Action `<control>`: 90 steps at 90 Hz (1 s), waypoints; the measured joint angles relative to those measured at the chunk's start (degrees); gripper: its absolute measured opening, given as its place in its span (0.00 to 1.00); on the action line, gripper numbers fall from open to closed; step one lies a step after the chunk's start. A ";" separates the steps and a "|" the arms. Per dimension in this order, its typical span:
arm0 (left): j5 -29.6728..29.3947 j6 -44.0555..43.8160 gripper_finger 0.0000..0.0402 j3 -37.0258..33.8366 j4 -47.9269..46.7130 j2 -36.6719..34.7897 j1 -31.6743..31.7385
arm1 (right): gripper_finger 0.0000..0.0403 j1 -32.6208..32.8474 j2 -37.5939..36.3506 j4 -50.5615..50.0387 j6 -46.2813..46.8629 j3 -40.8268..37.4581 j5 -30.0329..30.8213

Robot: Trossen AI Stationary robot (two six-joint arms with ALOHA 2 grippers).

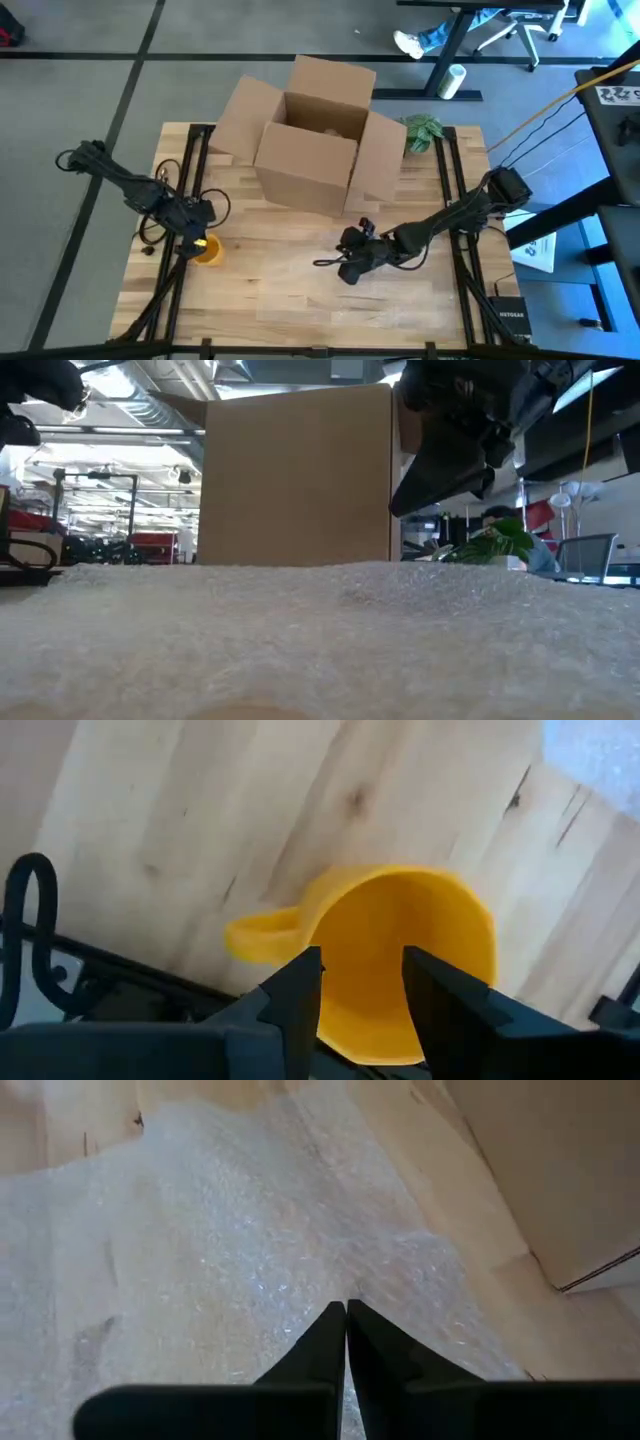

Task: Wrap mug
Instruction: Wrap the yellow mug with the bubble wrap

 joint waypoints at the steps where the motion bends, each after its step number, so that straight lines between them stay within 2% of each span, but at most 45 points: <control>1: 0.00 0.00 0.31 0.00 -0.01 0.00 0.00 | 0.00 0.00 0.00 0.03 0.00 0.00 0.00; 15: 0.13 3.57 0.31 0.00 0.38 0.60 0.00 | 0.00 0.00 0.00 0.07 0.00 0.00 0.02; 40: 0.09 24.16 0.31 0.00 0.27 7.70 -0.02 | 0.00 0.02 0.00 0.32 0.00 0.00 0.02; 50: -0.55 29.89 0.31 0.11 -0.26 11.23 0.00 | 0.00 0.02 0.00 1.16 0.00 0.00 0.04; 72: -4.18 34.64 0.31 -0.07 -0.30 16.26 0.00 | 0.00 0.02 0.00 1.94 -0.02 0.00 0.04; 90: -4.41 35.67 0.28 -0.07 2.36 18.62 0.02 | 0.00 0.02 0.00 1.92 -0.04 0.00 0.04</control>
